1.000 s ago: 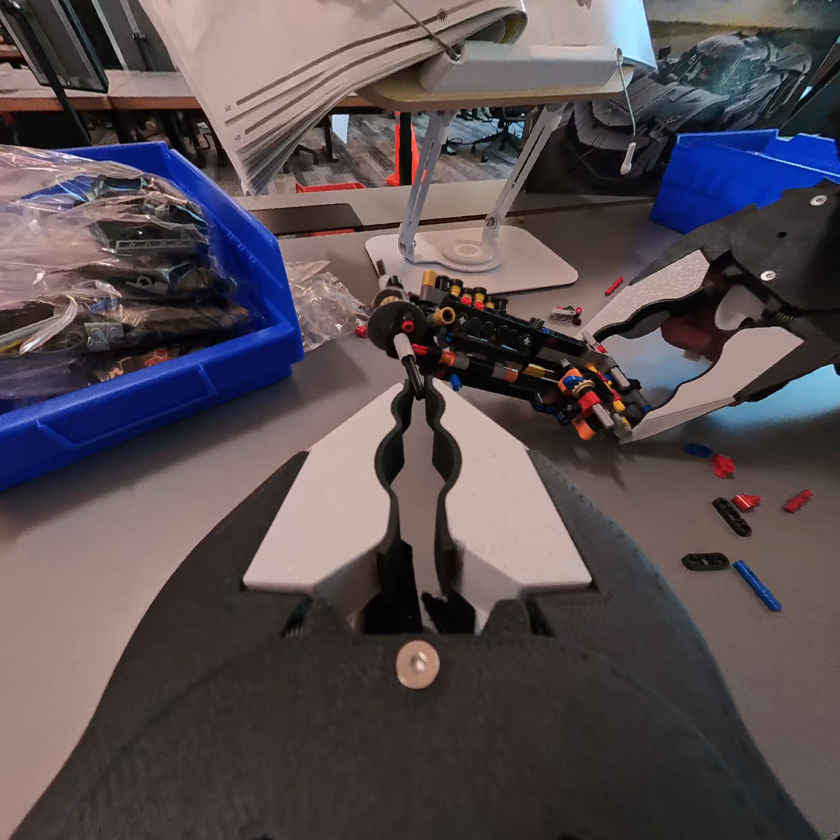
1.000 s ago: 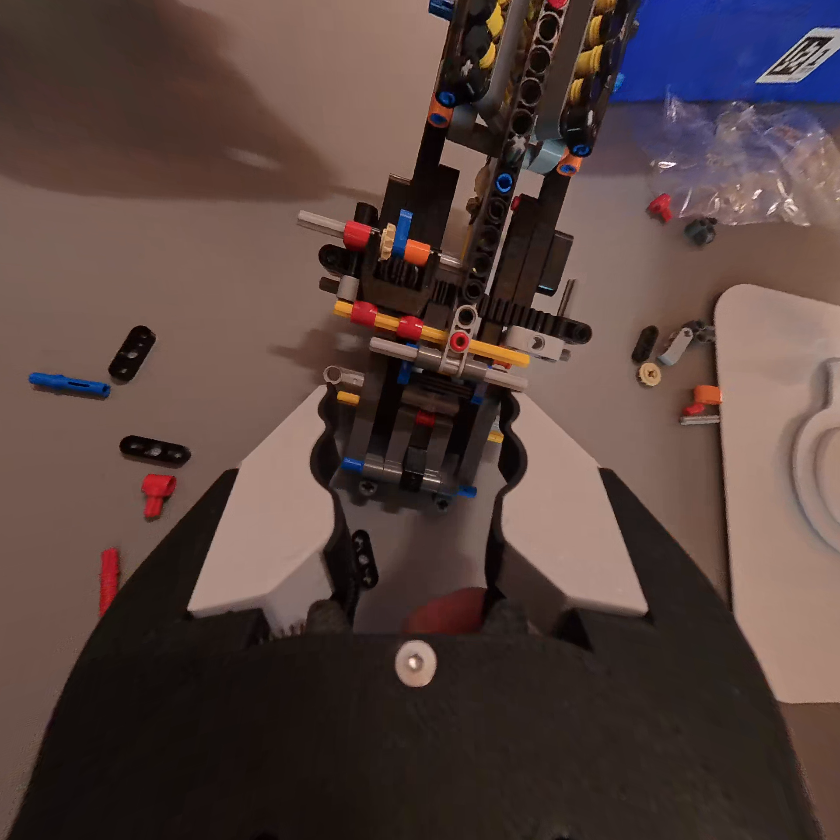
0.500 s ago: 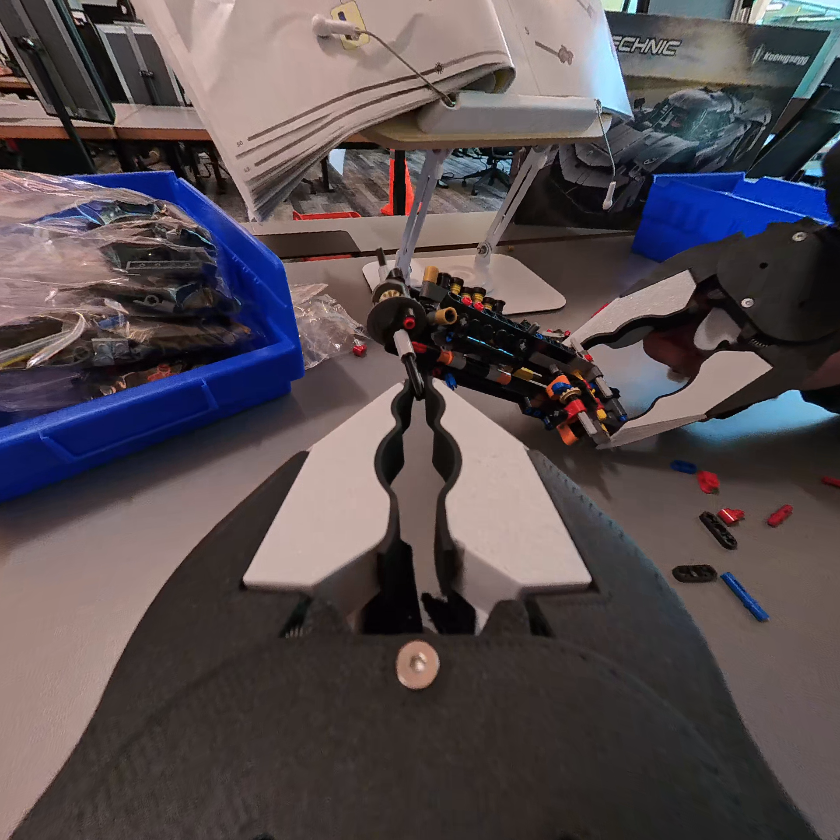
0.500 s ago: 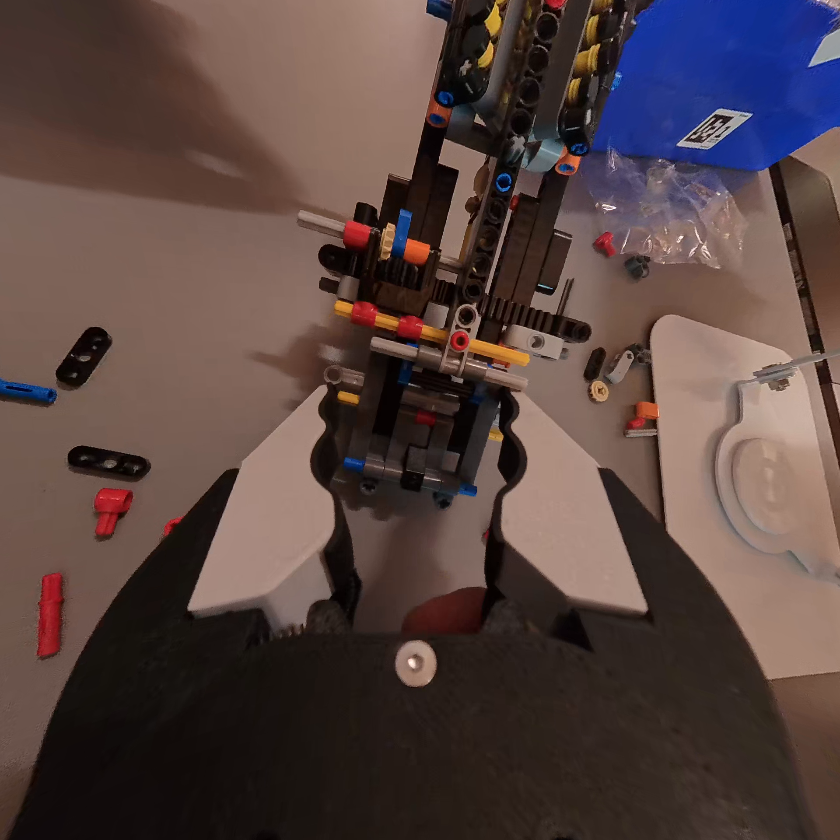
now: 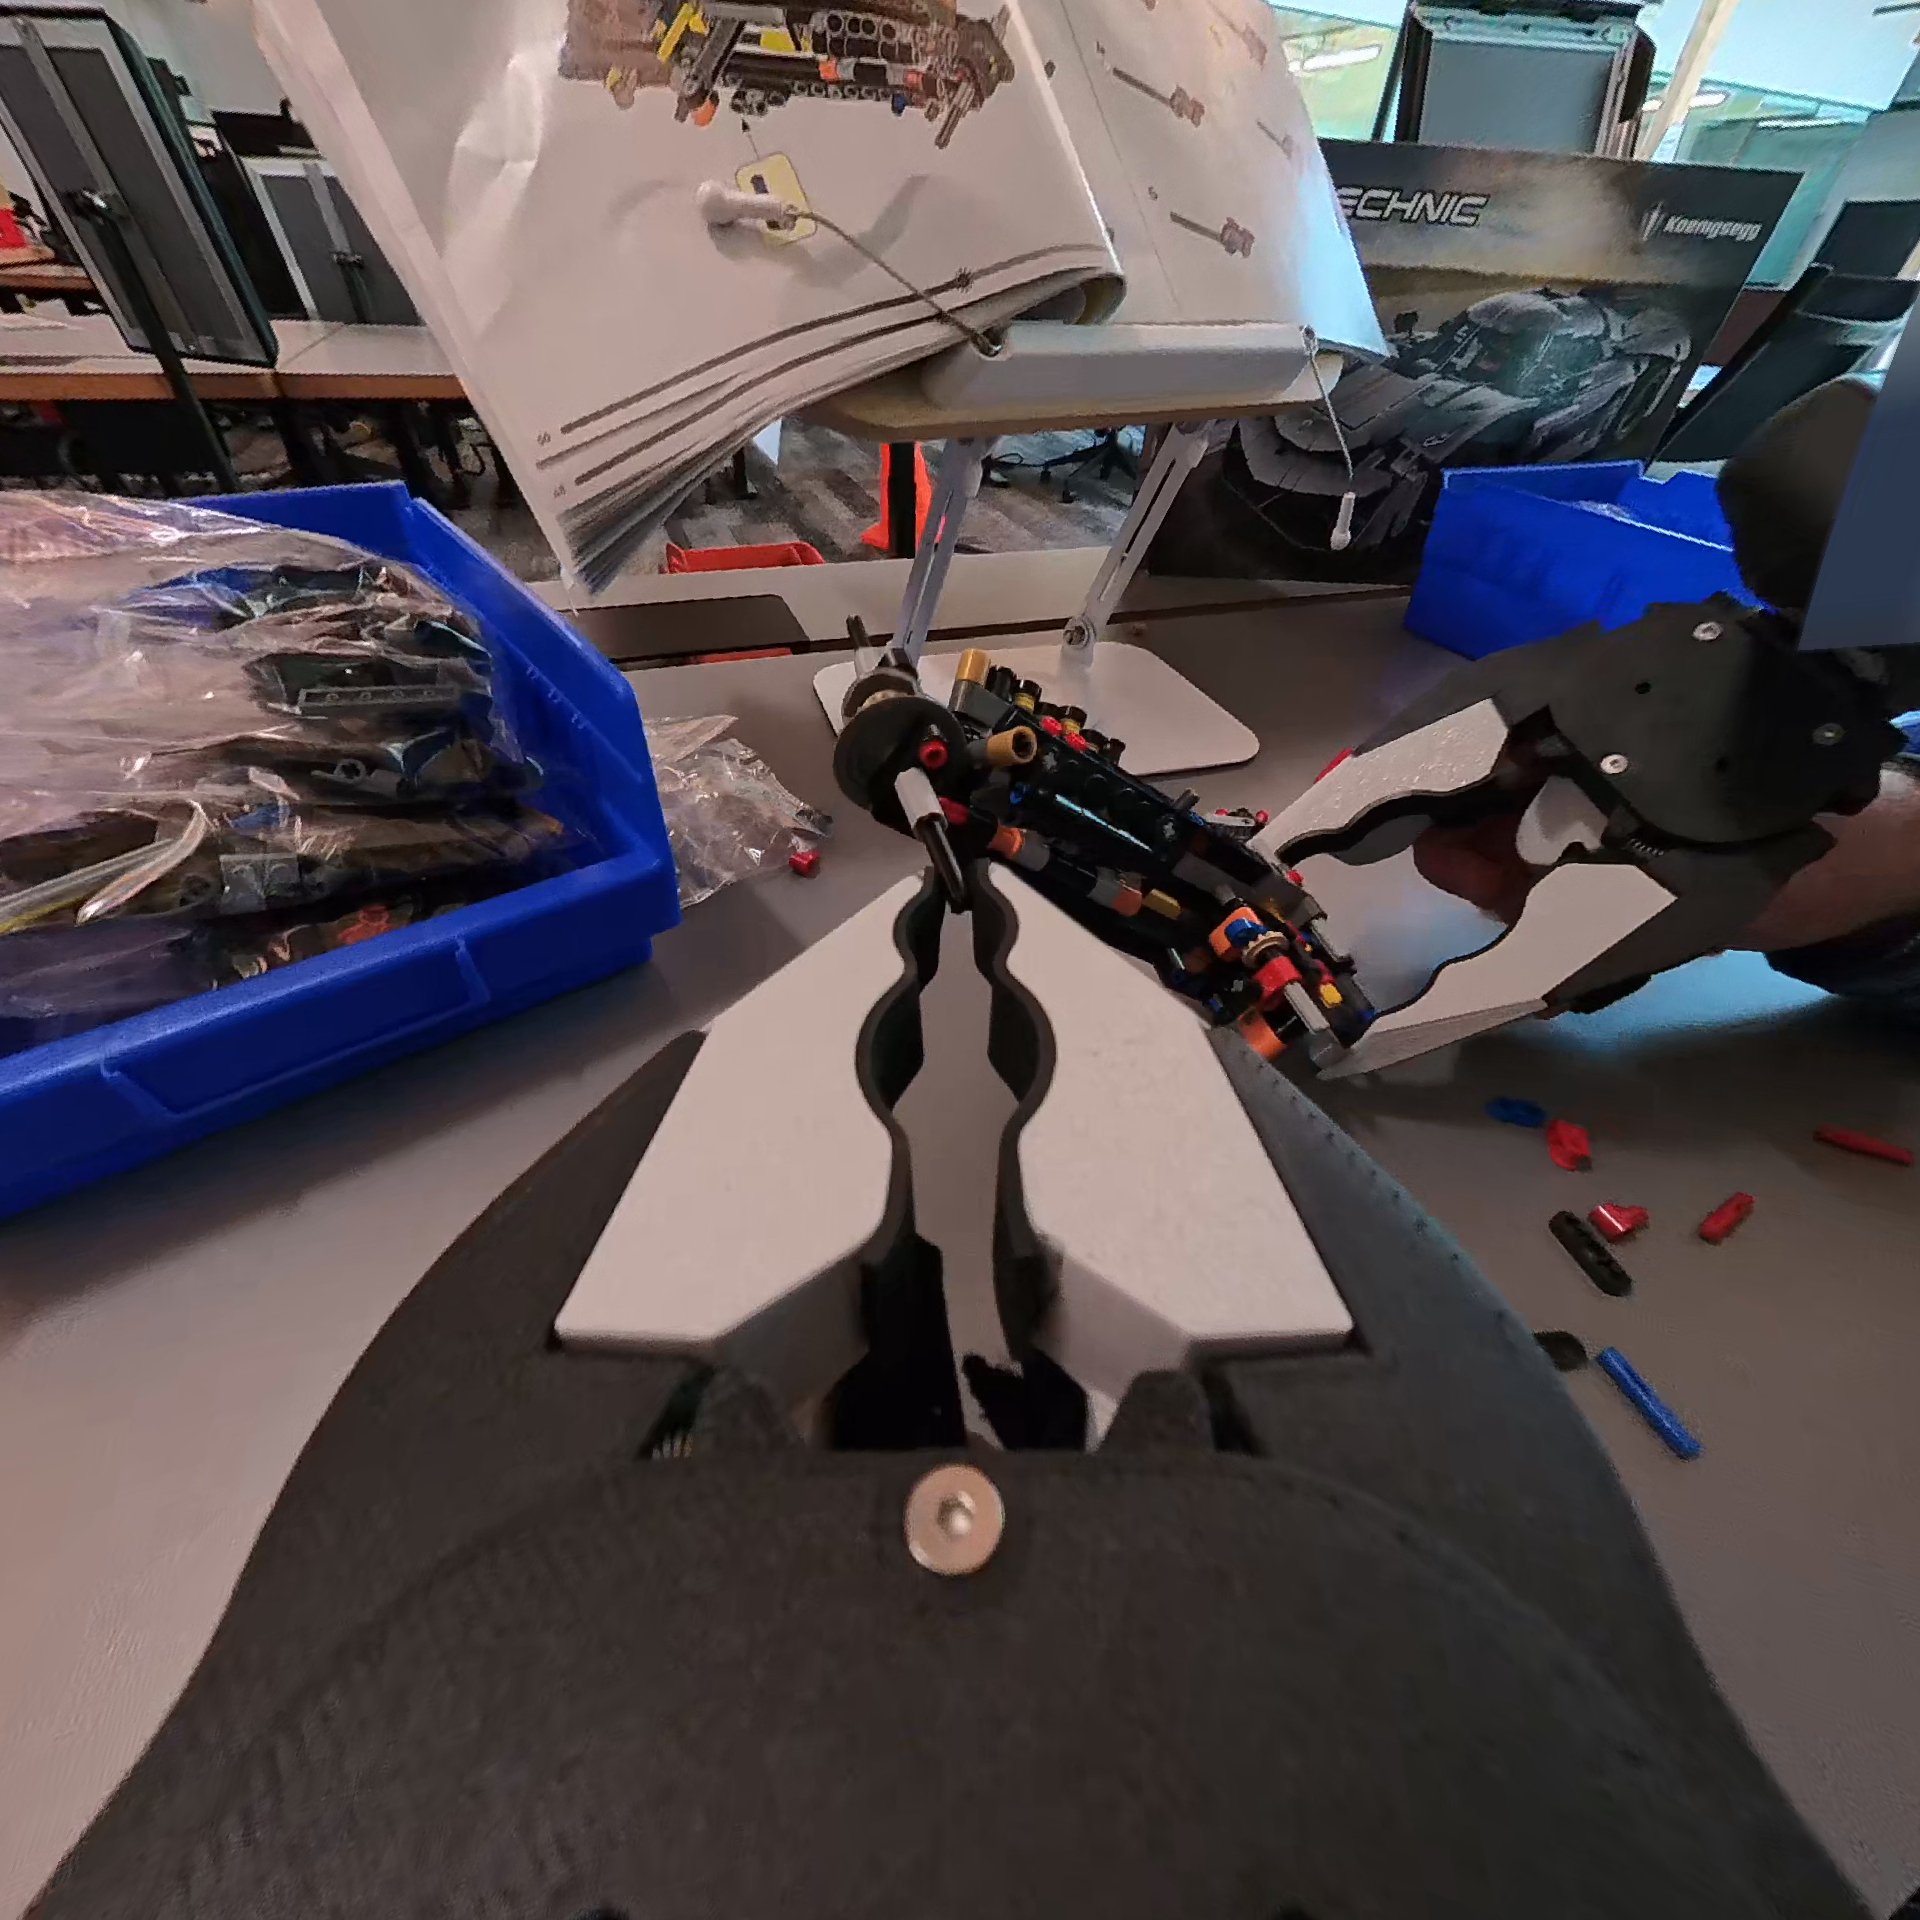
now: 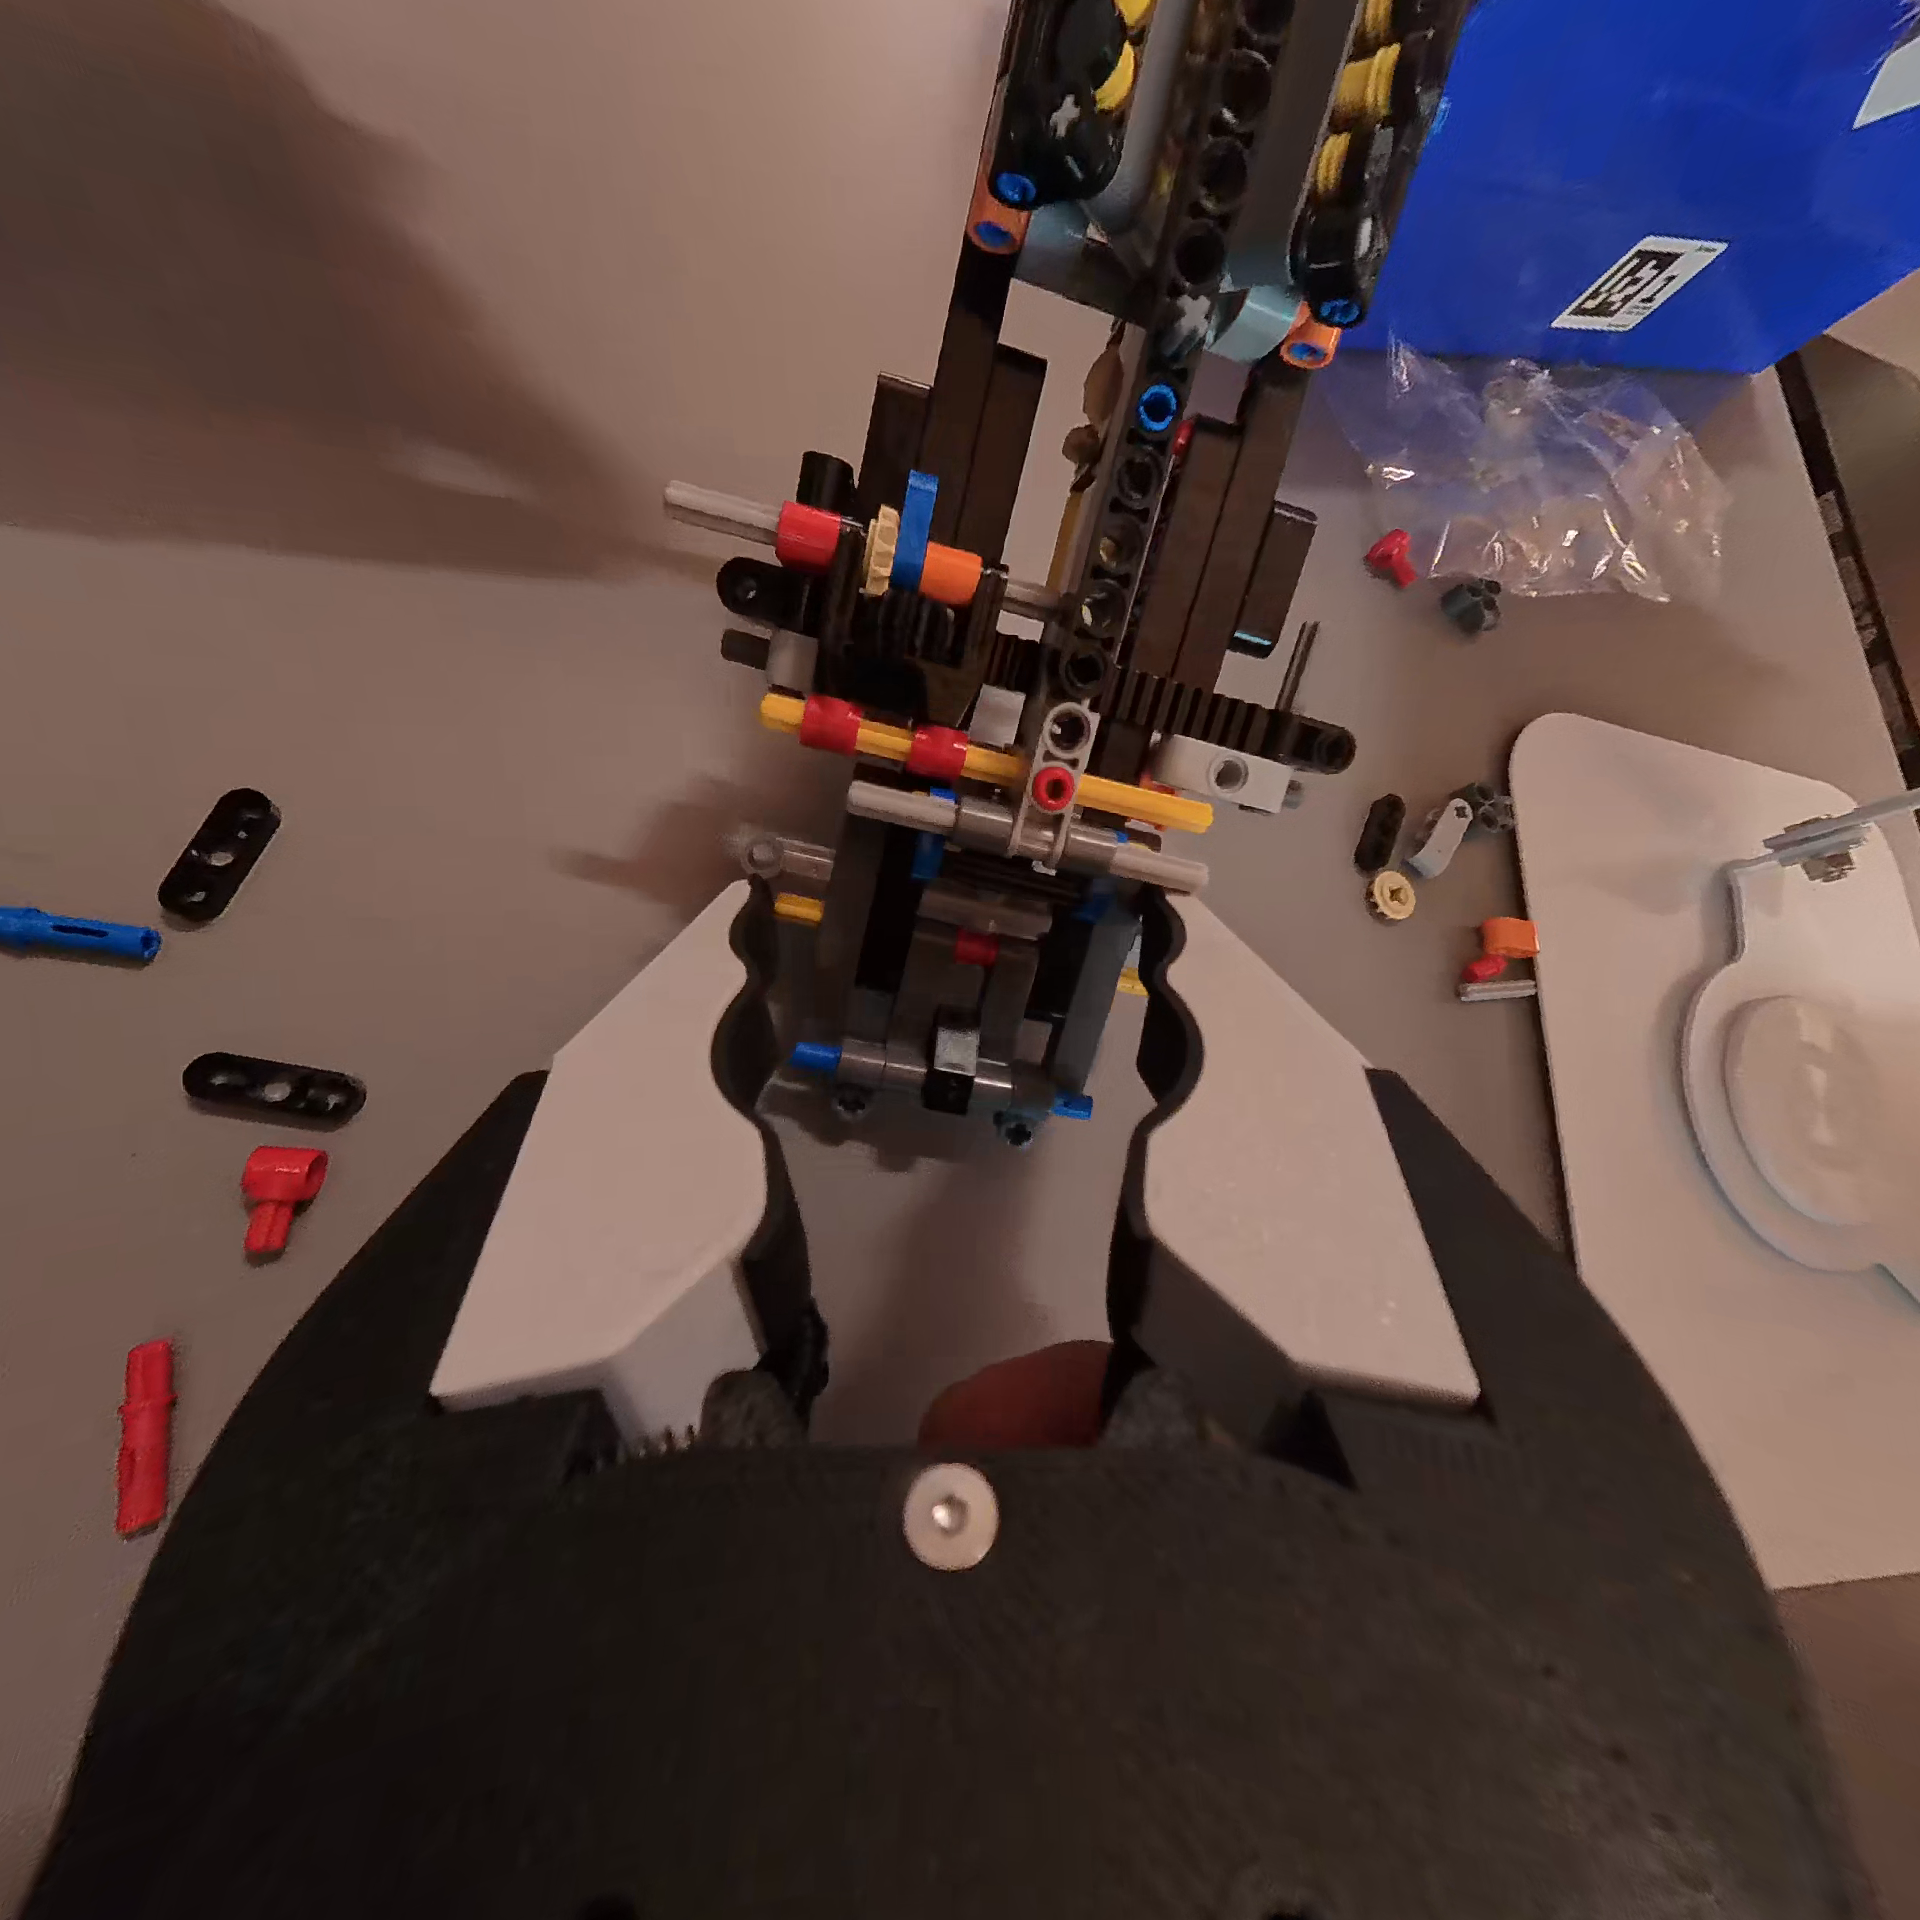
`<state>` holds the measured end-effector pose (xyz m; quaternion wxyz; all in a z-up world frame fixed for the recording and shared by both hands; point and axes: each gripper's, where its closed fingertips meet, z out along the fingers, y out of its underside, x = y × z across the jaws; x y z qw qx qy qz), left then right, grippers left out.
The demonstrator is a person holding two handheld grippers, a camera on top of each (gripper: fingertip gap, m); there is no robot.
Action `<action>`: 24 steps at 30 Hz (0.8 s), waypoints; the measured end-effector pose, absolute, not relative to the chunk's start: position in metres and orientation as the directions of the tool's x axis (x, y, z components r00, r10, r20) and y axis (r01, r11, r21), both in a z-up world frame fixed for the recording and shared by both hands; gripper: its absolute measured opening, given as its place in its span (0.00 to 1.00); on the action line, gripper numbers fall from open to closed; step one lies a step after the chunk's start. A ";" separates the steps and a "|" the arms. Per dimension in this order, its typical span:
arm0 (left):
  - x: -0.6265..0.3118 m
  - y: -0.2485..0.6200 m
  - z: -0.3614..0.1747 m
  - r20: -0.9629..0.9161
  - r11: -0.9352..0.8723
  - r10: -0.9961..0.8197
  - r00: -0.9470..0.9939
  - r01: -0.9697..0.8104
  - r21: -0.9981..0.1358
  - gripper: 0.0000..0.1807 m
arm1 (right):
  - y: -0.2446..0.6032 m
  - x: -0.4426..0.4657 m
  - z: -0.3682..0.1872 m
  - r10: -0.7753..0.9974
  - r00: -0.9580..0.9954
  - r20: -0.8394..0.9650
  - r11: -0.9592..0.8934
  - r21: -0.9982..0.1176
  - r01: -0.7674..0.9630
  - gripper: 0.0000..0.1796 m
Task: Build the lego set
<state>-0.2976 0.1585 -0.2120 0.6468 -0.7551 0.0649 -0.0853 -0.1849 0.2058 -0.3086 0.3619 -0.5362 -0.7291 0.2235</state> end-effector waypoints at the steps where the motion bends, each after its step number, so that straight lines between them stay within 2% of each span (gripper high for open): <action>1: -0.297 0.158 -0.210 0.044 -0.152 -0.211 0.977 0.012 -0.988 0.02 | 0.206 -0.185 -0.309 0.944 -0.162 0.286 0.323 -0.716 0.619 0.38; 24: -0.292 0.157 -0.200 0.057 -0.130 -0.226 0.972 0.028 -0.991 0.02 | 0.207 -0.186 -0.304 0.944 -0.144 0.295 0.320 -0.726 0.609 0.37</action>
